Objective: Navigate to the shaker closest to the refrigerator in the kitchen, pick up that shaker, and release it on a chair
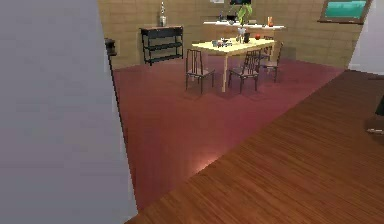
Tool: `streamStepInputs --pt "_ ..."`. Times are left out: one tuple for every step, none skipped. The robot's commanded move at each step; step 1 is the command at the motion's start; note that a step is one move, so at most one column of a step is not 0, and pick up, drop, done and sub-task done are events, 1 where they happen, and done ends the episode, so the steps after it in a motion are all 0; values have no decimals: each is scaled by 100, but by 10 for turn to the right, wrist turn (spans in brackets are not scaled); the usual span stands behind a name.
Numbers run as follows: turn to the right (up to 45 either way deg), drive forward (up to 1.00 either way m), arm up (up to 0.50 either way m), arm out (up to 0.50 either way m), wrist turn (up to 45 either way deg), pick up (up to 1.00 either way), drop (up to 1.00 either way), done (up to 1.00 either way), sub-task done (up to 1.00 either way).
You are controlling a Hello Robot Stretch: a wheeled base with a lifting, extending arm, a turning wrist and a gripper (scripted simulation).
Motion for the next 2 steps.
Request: streamStepInputs --pt "0 40 0 0 0 0 0 0 0" --pt "-30 0 0 0 0 0 0 0 0"
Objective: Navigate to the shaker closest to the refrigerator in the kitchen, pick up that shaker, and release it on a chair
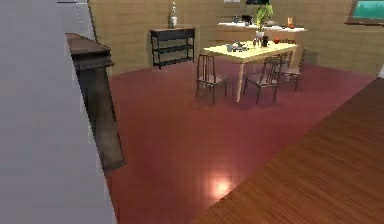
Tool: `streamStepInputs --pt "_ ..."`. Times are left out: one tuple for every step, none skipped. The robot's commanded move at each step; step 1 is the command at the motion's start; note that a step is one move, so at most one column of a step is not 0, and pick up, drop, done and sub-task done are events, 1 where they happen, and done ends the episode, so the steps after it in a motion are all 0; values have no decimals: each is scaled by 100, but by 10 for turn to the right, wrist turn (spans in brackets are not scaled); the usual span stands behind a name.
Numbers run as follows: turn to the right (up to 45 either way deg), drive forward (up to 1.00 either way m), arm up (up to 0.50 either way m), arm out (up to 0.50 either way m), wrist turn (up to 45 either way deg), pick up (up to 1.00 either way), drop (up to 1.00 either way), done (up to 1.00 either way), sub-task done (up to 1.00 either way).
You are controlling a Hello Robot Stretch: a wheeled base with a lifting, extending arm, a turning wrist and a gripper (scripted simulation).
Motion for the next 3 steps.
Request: streamStepInputs --pt "0 75 0 0 0 0 0 0 0" --pt "90 0 0 0 0 0 0 0 0" --pt "0 95 0 0 0 0 0 0 0"
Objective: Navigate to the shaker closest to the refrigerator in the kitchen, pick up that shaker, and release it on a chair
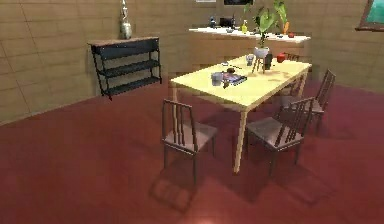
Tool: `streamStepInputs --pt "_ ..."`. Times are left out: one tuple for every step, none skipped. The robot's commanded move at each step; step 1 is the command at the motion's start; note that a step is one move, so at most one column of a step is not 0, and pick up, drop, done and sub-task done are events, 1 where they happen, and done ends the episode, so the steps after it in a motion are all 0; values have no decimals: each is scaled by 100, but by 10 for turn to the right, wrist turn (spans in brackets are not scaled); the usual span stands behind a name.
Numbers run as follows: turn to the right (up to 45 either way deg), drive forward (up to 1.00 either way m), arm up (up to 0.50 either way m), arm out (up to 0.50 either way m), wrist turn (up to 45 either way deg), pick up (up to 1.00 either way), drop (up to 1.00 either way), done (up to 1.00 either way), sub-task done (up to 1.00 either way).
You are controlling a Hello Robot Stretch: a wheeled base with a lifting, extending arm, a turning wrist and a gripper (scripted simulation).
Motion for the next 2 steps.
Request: streamStepInputs --pt "450 0 0 0 0 0 0 0 0" --pt "0 5 0 0 0 0 0 0 0"
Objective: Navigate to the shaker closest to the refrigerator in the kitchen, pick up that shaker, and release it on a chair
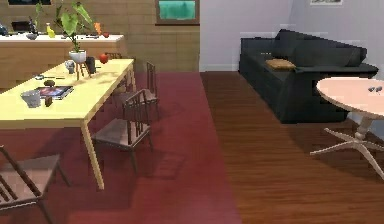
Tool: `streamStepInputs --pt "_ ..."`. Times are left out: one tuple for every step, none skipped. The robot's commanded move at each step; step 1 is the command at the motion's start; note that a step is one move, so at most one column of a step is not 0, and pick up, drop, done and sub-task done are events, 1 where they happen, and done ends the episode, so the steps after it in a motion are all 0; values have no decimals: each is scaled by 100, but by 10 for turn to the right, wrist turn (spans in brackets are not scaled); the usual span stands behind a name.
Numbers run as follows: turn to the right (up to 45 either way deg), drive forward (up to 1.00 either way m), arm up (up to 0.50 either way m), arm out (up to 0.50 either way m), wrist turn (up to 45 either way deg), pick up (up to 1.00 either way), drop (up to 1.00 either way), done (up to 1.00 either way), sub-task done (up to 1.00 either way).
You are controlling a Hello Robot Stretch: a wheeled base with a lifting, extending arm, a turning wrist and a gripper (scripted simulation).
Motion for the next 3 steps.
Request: streamStepInputs --pt "-450 0 0 0 0 0 0 0 0" --pt "-360 0 0 0 0 0 0 0 0" --pt "0 100 0 0 0 0 0 0 0"
